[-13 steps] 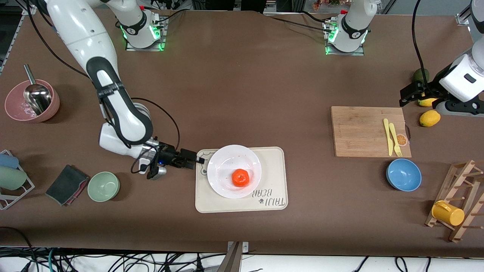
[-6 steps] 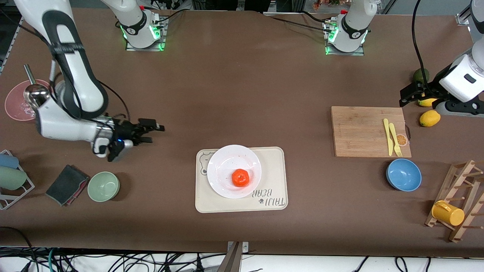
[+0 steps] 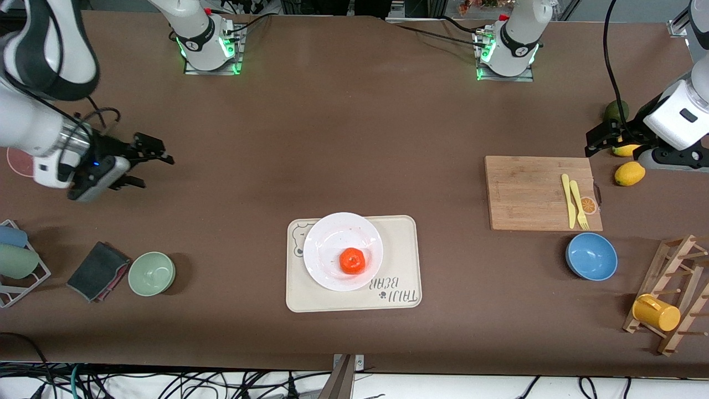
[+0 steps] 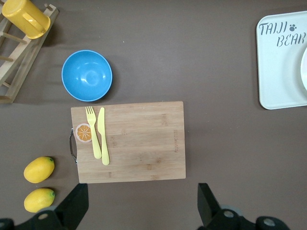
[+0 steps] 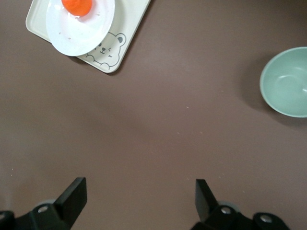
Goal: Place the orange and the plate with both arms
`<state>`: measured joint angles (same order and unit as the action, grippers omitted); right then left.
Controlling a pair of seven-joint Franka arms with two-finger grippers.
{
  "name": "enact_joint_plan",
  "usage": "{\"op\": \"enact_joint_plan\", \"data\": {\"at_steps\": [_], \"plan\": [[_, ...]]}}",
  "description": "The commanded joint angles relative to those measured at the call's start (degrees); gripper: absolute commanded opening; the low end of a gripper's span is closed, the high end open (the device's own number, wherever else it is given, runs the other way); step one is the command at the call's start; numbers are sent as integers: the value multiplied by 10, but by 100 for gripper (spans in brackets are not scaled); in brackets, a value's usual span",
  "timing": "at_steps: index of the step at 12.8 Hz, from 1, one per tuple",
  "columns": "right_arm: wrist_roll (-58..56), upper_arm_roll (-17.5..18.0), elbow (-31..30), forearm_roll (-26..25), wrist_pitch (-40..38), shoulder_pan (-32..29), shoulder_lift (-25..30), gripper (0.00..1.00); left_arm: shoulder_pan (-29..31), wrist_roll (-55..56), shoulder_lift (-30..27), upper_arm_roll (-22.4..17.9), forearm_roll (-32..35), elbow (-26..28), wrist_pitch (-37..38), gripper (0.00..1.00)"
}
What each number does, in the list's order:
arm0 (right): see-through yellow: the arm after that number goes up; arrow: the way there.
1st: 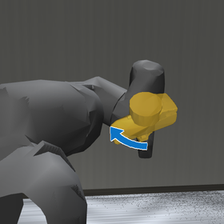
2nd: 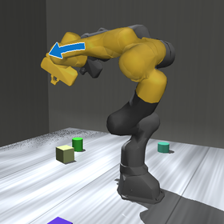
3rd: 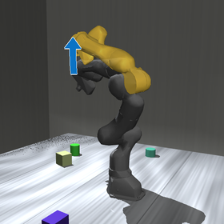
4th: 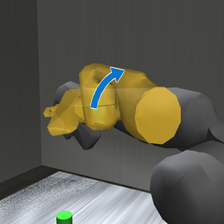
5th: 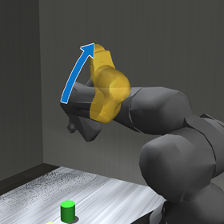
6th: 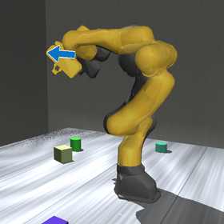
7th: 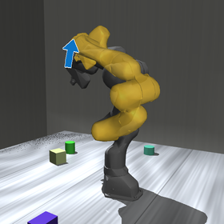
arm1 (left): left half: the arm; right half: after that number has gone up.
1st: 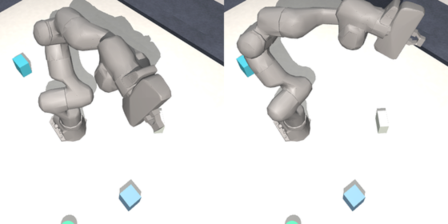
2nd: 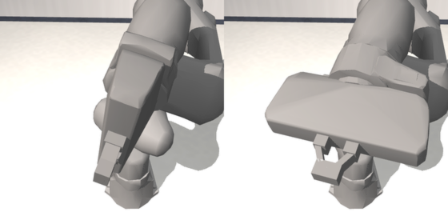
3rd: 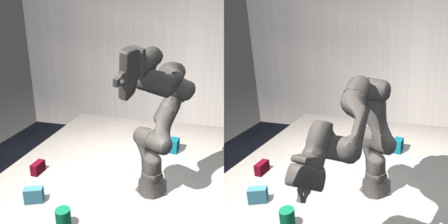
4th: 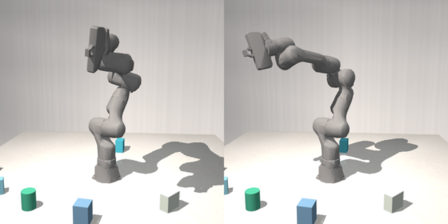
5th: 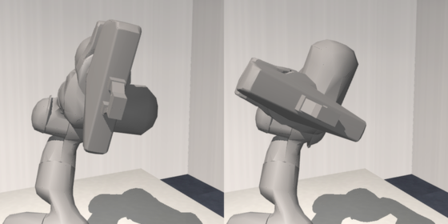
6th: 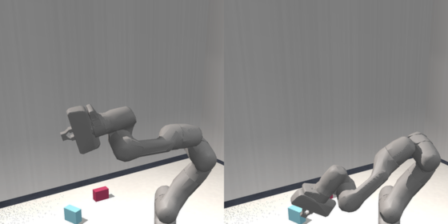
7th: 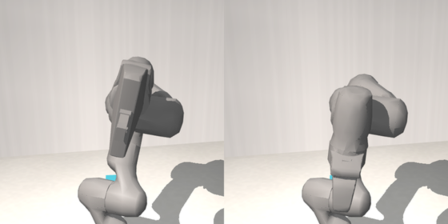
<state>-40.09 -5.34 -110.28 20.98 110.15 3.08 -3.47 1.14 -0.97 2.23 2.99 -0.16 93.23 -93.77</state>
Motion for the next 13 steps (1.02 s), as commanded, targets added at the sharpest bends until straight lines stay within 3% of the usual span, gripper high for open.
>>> {"op": "enact_joint_plan", "data": {"at_steps": [1,4,7,10,13], "plan": [[18,-19,0,-50,-29,2,35,100,-2,-3,6,0,0,-15,7,100],[172,-15,91,-154,-137,3,42,100,-2,-2,6,0,0,-15,7,100],[244,-8,138,-175,-199,3,50,100,-2,-3,6,0,0,-15,7,100],[353,36,199,-208,-267,2,44,100,-2,-3,6,0,0,-15,7,100],[360,42,284,-208,-320,3,22,100,-2,-2,6,0,0,-16,7,100]]}}
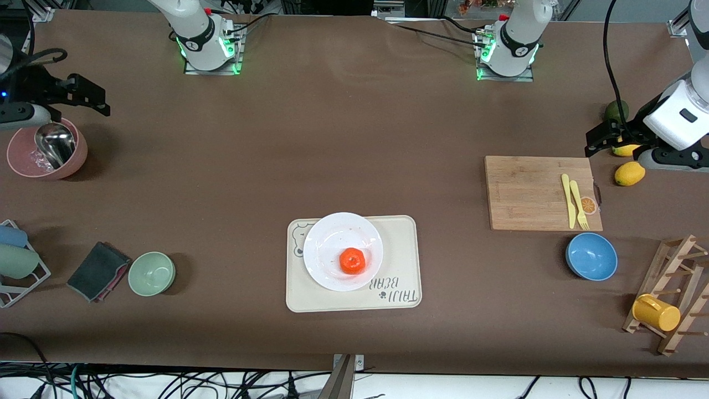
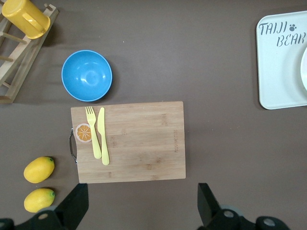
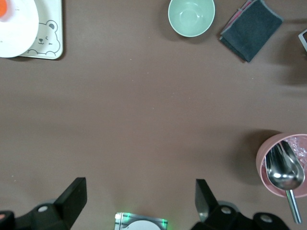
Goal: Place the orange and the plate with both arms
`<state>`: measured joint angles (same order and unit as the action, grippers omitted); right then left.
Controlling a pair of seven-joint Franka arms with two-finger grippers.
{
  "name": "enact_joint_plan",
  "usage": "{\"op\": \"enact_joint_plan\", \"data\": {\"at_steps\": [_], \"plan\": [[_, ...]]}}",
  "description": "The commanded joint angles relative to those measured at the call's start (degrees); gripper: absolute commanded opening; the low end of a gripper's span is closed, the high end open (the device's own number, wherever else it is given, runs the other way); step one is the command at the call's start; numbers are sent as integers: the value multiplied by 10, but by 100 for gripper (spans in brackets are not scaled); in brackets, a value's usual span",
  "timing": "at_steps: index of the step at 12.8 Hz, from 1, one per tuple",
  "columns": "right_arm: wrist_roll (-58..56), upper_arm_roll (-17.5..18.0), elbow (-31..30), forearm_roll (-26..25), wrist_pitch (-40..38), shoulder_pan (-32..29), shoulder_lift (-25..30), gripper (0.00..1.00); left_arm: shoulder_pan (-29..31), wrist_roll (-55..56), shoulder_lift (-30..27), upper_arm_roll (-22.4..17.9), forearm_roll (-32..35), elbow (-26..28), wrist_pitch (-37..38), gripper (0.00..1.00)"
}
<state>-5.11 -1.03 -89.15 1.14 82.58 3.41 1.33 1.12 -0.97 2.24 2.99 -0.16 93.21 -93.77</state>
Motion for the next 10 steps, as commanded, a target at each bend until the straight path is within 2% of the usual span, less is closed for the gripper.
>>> {"op": "enact_joint_plan", "data": {"at_steps": [1,3,10], "plan": [[12,-4,76,-11,-47,0,-29,100,-2,-2,6,0,0,-15,7,100],[14,-15,57,-12,-33,1,-39,100,-2,-2,6,0,0,-15,7,100],[13,-35,56,-11,-35,-3,-41,100,-2,-2,6,0,0,-15,7,100]]}}
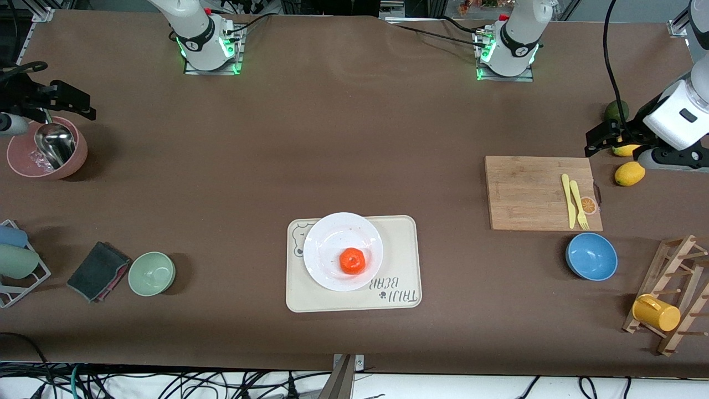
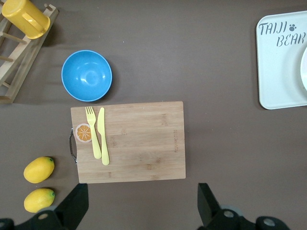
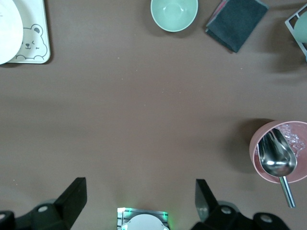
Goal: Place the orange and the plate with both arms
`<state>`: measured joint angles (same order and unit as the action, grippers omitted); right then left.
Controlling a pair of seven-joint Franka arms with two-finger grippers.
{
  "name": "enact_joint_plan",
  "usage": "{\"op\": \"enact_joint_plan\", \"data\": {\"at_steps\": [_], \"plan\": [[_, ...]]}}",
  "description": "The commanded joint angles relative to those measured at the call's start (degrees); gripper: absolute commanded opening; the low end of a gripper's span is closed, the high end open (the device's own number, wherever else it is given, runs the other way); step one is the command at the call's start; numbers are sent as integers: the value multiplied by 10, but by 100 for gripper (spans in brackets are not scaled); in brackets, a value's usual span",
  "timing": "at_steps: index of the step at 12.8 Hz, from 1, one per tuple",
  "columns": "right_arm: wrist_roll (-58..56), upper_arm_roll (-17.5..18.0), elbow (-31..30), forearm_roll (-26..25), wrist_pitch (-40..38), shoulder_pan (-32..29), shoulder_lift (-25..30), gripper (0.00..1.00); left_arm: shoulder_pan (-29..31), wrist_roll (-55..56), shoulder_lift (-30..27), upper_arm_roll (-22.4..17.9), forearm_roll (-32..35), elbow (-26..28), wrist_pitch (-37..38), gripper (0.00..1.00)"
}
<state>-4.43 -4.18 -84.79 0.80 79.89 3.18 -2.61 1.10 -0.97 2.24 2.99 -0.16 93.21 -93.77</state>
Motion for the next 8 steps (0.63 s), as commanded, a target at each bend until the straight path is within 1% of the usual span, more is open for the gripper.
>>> {"op": "enact_joint_plan", "data": {"at_steps": [1,8], "plan": [[7,-5,12,-8,-8,-3,-1,100,-2,-2,6,0,0,-15,7,100],[1,-5,22,-9,-3,-5,-5,100,-6,-2,8,0,0,-15,7,100]]}}
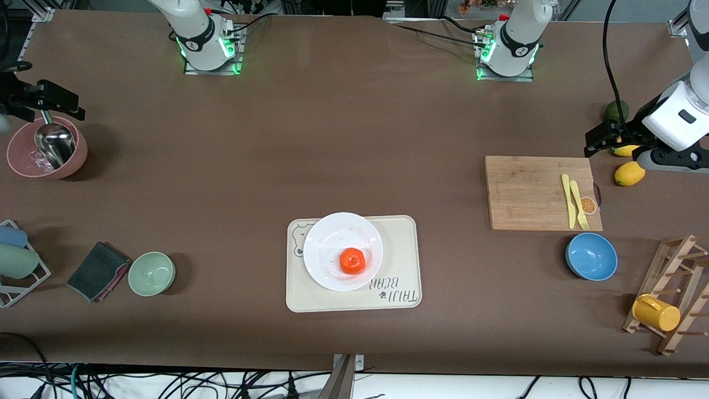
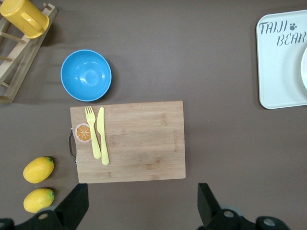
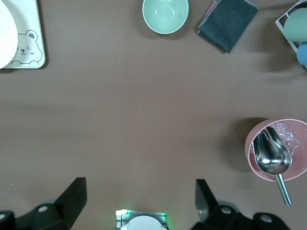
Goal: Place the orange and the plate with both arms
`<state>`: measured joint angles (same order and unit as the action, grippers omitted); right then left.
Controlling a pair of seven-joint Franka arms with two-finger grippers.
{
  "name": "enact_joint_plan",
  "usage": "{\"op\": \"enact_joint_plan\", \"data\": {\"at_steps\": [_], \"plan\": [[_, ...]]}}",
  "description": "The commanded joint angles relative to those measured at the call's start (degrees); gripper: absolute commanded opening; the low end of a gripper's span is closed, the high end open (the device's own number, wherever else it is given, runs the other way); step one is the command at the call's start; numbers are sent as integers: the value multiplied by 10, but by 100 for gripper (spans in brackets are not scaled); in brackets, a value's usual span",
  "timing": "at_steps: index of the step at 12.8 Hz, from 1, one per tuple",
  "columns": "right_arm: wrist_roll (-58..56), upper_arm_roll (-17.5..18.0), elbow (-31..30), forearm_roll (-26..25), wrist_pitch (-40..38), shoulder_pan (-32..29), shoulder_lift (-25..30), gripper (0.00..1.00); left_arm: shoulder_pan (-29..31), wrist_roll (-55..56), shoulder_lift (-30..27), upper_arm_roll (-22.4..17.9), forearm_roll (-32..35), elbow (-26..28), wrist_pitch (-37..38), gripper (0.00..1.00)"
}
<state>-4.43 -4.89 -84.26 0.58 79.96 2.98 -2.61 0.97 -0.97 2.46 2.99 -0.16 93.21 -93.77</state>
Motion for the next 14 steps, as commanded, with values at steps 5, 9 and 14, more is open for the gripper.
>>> {"op": "enact_joint_plan", "data": {"at_steps": [5,9,14], "plan": [[-1,3,20,-9,-4,2,-16,100,-4,-2,6,0,0,-15,7,100],[-1,6,20,-19,-7,4,-18,100,-4,-2,6,0,1,-15,7,100],[-1,6,20,-16,-11,4,-18,100,-4,-2,6,0,0,-15,7,100]]}}
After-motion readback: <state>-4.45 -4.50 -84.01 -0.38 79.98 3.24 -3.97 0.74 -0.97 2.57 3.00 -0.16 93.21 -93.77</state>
